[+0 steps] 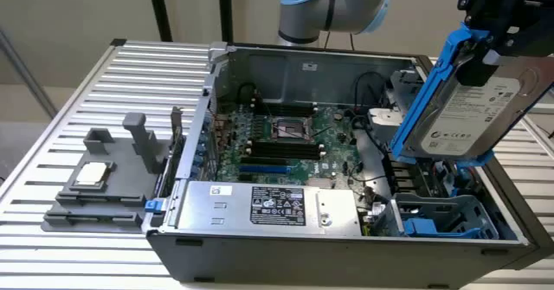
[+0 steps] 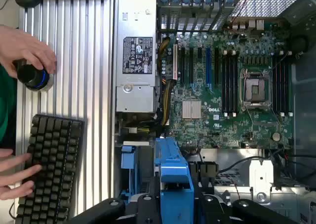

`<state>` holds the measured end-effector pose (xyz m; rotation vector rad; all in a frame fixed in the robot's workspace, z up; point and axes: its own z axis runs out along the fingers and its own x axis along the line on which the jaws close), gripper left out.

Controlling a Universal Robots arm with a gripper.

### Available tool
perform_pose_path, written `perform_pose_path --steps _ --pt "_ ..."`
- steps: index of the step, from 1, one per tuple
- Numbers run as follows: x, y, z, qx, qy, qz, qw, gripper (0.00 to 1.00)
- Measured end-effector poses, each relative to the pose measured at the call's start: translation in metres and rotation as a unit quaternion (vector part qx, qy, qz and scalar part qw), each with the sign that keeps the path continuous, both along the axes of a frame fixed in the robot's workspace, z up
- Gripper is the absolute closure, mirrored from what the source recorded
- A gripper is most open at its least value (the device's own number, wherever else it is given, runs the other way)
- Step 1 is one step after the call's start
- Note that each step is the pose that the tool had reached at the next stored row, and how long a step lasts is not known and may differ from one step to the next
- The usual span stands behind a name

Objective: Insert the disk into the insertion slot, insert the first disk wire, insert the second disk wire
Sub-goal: 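Insert the disk into the insertion slot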

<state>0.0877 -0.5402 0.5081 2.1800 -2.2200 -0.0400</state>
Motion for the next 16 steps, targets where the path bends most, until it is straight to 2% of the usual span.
perform_pose_path --steps 12,16 --pt "0.002 -0.0001 0.0001 -0.0001 0.0003 0.0 1.0 0.67" --pt "0.015 -0.0038 0.0 0.0009 0.0063 0.0 1.0 0.67"
